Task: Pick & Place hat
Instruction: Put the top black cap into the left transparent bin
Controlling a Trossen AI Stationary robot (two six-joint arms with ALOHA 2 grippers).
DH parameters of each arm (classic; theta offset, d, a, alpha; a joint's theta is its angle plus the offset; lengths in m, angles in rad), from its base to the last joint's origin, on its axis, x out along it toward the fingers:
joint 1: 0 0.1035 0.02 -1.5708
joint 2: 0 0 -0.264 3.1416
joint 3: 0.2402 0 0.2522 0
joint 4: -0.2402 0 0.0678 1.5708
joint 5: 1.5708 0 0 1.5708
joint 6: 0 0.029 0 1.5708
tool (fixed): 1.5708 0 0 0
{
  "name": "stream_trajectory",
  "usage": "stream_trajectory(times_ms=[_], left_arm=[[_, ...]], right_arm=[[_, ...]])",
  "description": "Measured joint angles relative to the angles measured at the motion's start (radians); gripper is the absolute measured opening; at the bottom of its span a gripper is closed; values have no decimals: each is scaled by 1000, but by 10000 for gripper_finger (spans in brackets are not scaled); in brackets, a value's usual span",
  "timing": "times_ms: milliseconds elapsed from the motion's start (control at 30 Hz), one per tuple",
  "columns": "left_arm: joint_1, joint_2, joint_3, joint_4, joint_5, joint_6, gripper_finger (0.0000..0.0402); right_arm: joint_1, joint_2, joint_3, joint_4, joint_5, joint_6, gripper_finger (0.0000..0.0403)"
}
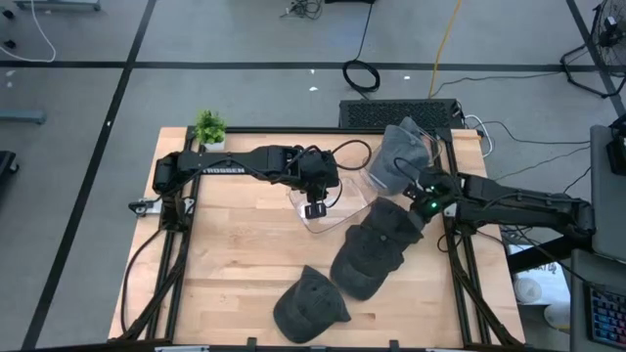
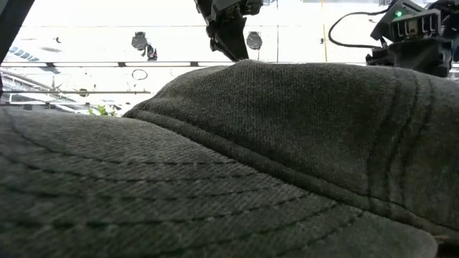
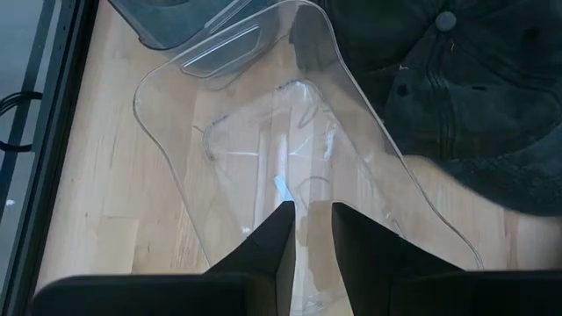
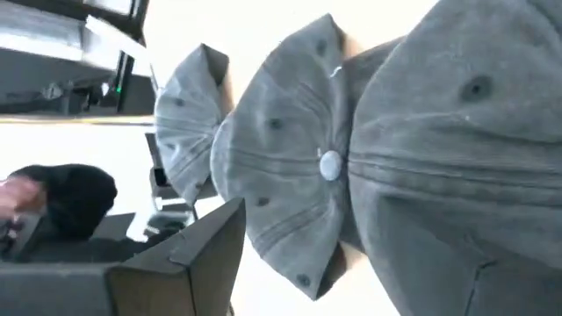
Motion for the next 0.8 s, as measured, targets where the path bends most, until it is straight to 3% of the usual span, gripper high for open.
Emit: stream_trajectory(times_ms=[167,367,800], left_arm=[[0,0,0,0,0,0,88],[0,0,0,0,0,0,88],[0,0,0,0,0,6,88]], right_arm=[[0,-15,0,-140,77,4,247],[0,-31,0,-311,84,32,247],[0,-63,0,-423,112,63,247]])
